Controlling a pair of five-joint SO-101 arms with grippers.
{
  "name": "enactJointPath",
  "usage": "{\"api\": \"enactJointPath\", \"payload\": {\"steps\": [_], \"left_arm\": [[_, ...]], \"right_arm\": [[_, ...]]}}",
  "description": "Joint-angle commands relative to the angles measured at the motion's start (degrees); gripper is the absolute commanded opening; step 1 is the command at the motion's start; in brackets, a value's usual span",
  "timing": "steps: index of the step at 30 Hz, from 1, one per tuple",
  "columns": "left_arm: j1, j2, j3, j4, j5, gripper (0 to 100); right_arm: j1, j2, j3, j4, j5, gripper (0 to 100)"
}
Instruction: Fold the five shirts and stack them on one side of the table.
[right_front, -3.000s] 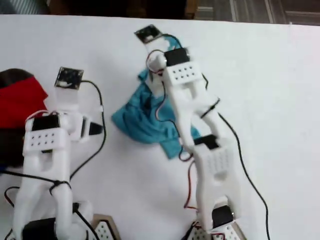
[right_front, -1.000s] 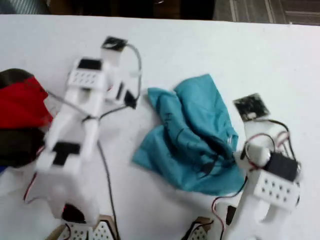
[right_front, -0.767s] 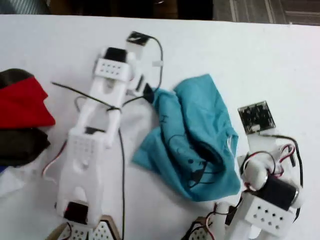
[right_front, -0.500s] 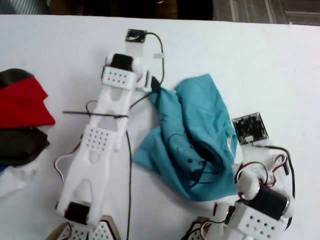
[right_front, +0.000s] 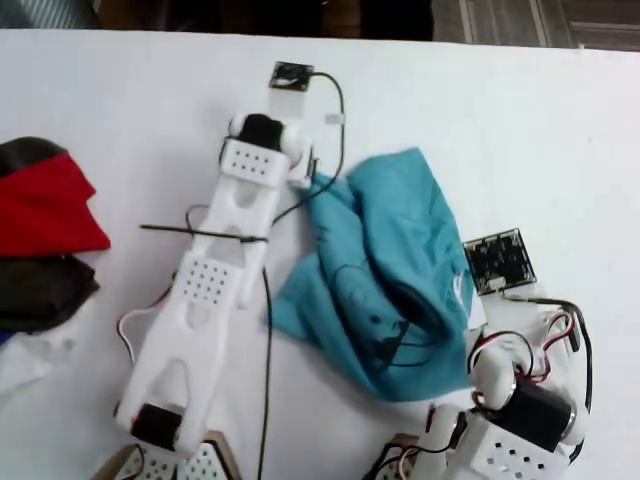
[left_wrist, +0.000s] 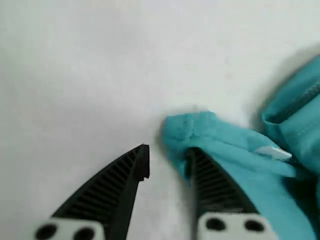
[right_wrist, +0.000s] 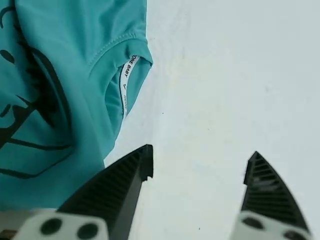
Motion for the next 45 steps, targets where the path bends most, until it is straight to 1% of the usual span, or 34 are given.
{"api": "enactJointPath", "payload": {"steps": [1, 4, 8, 12, 16, 18, 21, 26, 29, 32, 36, 41, 43, 45], "left_arm": [[0.0, -0.9, -1.6, -0.4, 0.1, 2], [-0.2, -1.4, -1.9, 1.8, -2.1, 2], [-0.3, -1.4, -4.3, 8.0, -5.1, 2], [-3.8, -4.0, -4.0, 8.4, -6.0, 2], [-7.1, -11.4, 0.7, 8.4, -7.7, 2], [-8.6, -17.1, 6.5, 8.4, -9.2, 2], [-10.8, -27.6, 21.0, 8.4, -11.1, 2], [-15.0, -48.2, 55.0, 8.1, -16.2, 2], [-17.9, -58.9, 72.3, 7.9, -20.0, 2], [-21.4, -67.3, 84.6, 6.5, -23.3, 2], [-25.1, -73.6, 95.7, 1.1, -26.5, 2], [-25.6, -73.8, 102.1, -7.1, -32.1, 3], [-25.4, -73.8, 102.8, -8.7, -34.8, 8], [-25.4, -73.8, 102.8, -9.1, -37.8, 18]], "right_arm": [[0.7, -0.7, -0.2, -0.4, 0.5, 29.1], [0.7, -0.7, -0.2, -0.5, 0.5, 29.1], [0.6, -0.6, -0.2, -0.7, 0.3, 29.1], [0.6, -0.6, -0.1, -2.1, 0.2, 29.1], [0.5, -0.5, -0.1, -5.0, 0.2, 29.1], [0.4, -0.5, -0.1, -5.9, 0.2, 29.0], [0.3, 0.2, -0.2, -6.2, 0.2, 29.0], [0.5, 7.8, -0.8, -10.3, -0.1, 29.0], [0.1, 15.3, -3.5, -14.0, -5.3, 29.0], [-3.3, 25.5, -9.9, -15.0, -9.5, 29.0], [-9.2, 40.8, -21.5, -13.9, -15.0, 29.0], [-13.6, 56.6, -34.9, -7.1, -19.4, 29.0], [-14.5, 60.9, -38.1, -5.1, -19.7, 29.0], [-15.3, 64.2, -40.4, -3.6, -19.6, 29.0]]}}
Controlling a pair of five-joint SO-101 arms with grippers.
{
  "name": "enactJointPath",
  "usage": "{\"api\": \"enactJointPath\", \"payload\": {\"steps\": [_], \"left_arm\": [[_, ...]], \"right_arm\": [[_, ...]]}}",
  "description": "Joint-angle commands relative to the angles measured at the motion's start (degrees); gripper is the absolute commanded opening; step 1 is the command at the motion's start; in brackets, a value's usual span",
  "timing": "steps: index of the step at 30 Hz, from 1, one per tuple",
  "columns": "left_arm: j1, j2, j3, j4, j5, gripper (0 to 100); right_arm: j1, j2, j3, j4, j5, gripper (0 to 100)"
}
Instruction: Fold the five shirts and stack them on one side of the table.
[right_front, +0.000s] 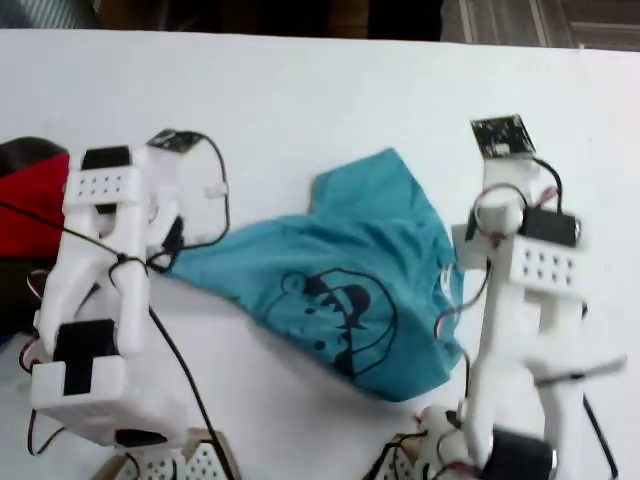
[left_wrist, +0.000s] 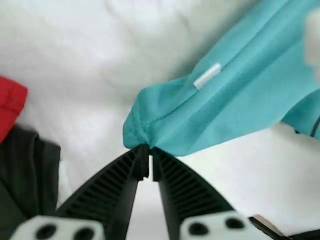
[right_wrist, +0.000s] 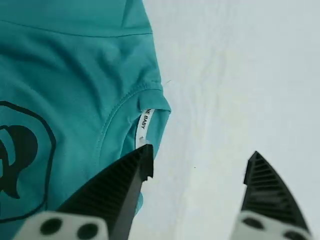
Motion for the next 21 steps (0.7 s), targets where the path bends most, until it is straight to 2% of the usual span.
{"api": "enactJointPath", "payload": {"steps": [1, 4, 8, 10, 13, 17, 21], "left_arm": [[-0.4, -3.2, 0.0, -1.5, -5.3, 23], [-0.5, -3.3, -0.6, -1.5, -10.6, 33], [-0.1, -3.1, -2.3, -2.1, -19.7, 34], [0.0, -3.1, -1.1, -6.6, -22.6, 34], [0.3, -3.1, 2.5, -13.8, -23.1, 34], [0.3, -2.5, 6.1, -18.6, -23.3, 34], [-1.4, 2.5, 6.1, -20.2, -23.3, 34]], "right_arm": [[-1.7, 5.7, -6.0, 3.0, -0.4, 29.0], [-2.0, 8.1, -6.7, 3.3, -0.3, 29.0], [-2.0, 9.2, -6.5, 4.4, -0.2, 28.9], [-2.0, 9.1, -6.5, 5.3, -0.2, 28.9], [-1.8, 9.0, -6.5, 5.8, -0.2, 24.5], [-1.5, 9.0, -6.6, 6.1, -0.2, 18.2], [-1.6, 9.0, -6.9, 6.9, -0.2, 19.0]]}}
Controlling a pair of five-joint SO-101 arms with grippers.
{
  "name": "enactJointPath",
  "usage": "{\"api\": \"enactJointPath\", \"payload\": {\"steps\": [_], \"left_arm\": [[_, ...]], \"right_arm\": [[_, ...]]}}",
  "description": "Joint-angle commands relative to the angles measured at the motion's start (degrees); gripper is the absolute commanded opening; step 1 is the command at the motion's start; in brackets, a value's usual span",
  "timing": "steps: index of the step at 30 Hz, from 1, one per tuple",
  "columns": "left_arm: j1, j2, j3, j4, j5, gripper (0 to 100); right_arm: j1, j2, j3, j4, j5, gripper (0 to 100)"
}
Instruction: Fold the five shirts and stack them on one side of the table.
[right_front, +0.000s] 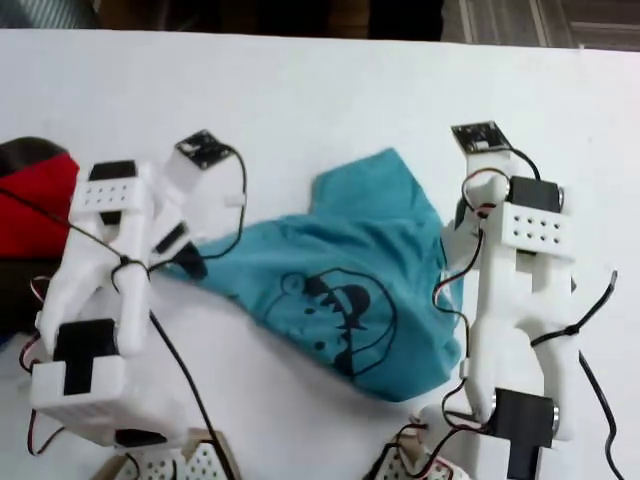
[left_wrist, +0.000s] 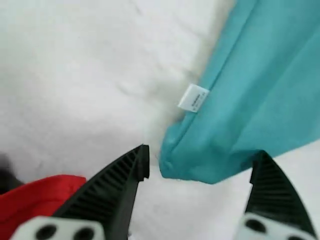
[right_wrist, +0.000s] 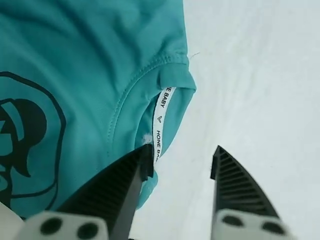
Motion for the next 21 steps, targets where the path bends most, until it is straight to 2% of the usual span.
{"api": "enactJointPath", "payload": {"steps": [1, 6, 11, 13, 17, 19, 21], "left_arm": [[-1.4, 3.3, -0.7, -1.5, -0.5, 34], [-1.1, 10.5, -3.5, -0.6, -0.1, 34], [-1.3, 12.4, -3.5, 0.7, -0.5, 33], [-1.3, 12.4, -3.4, 1.0, -0.5, 26], [-1.0, 12.0, -4.1, 1.9, -0.1, 1], [-1.3, 12.0, -5.3, 3.0, 0.0, 5], [-1.4, 12.0, -7.2, 4.7, 0.0, 4]], "right_arm": [[-0.2, 0.0, -2.5, 0.8, -0.1, 19.0], [-0.1, 0.0, -2.4, 0.8, -0.1, 19.0], [-0.1, 0.0, -2.4, 0.8, -0.1, 19.0], [-0.5, 0.0, -2.4, 0.7, -0.3, 19.0], [-0.5, 0.0, -2.5, -0.1, -0.5, 19.0], [-0.5, 0.1, -2.5, -0.9, -0.5, 19.0], [-0.4, 0.3, -2.5, -1.3, -0.5, 19.0]]}}
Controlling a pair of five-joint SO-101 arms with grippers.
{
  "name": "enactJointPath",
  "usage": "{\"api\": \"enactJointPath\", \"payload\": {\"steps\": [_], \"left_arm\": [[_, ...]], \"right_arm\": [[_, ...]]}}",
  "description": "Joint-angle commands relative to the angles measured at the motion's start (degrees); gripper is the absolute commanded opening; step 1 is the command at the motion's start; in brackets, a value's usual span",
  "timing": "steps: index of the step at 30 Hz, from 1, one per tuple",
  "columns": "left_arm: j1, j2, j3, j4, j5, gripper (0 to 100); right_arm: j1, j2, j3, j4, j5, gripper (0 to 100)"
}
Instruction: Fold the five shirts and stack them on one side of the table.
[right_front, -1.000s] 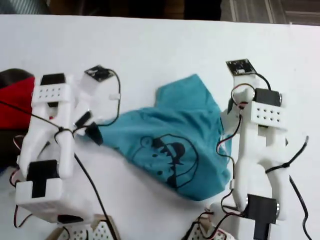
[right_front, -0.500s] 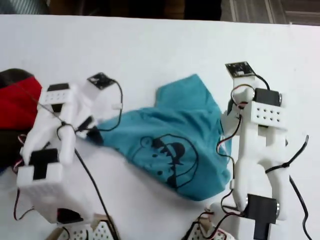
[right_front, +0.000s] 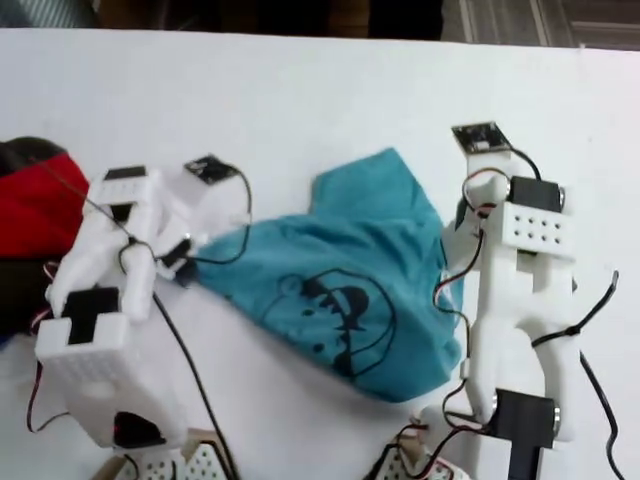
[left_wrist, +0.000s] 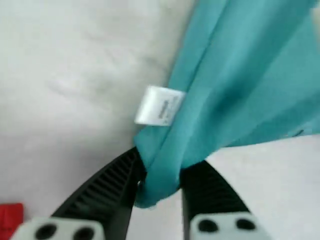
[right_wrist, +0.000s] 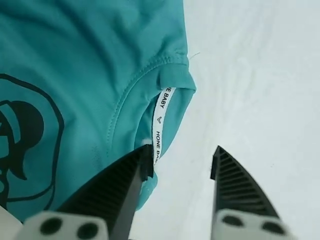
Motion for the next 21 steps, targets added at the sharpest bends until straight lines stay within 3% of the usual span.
{"api": "enactJointPath", "payload": {"steps": [1, 5, 13, 21], "left_arm": [[-1.0, -0.4, -4.7, 2.1, -0.1, 3], [-0.6, -0.4, -9.9, 7.5, -0.1, 7], [-1.1, 0.1, -20.6, 13.0, -0.1, 32], [-0.6, 1.7, -20.5, 6.9, 4.4, 33]], "right_arm": [[-0.4, 0.4, -2.5, -0.9, -0.5, 19.0], [-0.5, 0.4, -2.5, -0.9, -0.5, 19.0], [-0.5, 0.4, -2.4, -0.9, -0.5, 19.0], [-0.2, 0.4, -2.2, -0.7, -0.4, 19.0]]}}
